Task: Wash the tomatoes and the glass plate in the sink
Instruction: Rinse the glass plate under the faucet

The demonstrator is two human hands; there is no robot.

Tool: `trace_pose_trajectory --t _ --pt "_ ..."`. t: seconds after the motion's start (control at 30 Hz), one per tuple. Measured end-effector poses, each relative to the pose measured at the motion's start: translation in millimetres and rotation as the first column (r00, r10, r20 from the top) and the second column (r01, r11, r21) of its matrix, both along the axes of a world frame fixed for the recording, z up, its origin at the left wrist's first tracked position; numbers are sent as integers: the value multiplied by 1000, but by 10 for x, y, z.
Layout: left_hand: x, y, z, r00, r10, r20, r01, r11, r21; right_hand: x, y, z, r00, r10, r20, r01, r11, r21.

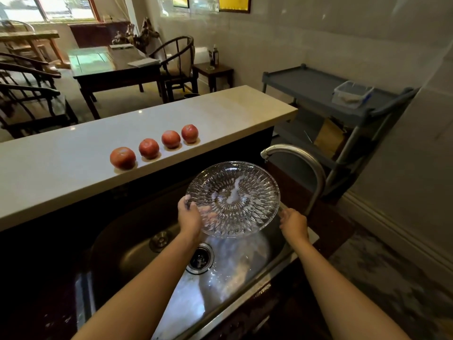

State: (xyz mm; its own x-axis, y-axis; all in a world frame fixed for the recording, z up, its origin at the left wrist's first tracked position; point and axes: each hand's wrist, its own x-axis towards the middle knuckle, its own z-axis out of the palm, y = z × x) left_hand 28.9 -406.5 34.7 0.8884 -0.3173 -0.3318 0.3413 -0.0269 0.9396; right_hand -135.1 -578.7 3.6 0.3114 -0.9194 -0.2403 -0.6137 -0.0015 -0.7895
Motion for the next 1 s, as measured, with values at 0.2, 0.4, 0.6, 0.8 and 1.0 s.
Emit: trace_pose_trajectory --t 0.2,0.4,0.6,0.8,1.0 --pt "68 -69 20 1000 -17 -8 17 1000 11 -19 -21 -9 985 119 -128 -131 987 -92" --pt "82 -101 -4 999 -31 -29 30 999 -37 42 -80 -4 992 73 -103 -77 996 -41" --pt "118 -94 -40 999 -44 -29 43 999 -25 34 -120 -58 988 59 -144 -67 997 -47" --pt "184 -117 -85 997 -13 73 11 1000 29 52 -41 215 998 -53 34 56 992 -116" --pt "170 -173 -174 991 -91 94 83 993 84 237 142 492 959 28 282 -85 977 193"
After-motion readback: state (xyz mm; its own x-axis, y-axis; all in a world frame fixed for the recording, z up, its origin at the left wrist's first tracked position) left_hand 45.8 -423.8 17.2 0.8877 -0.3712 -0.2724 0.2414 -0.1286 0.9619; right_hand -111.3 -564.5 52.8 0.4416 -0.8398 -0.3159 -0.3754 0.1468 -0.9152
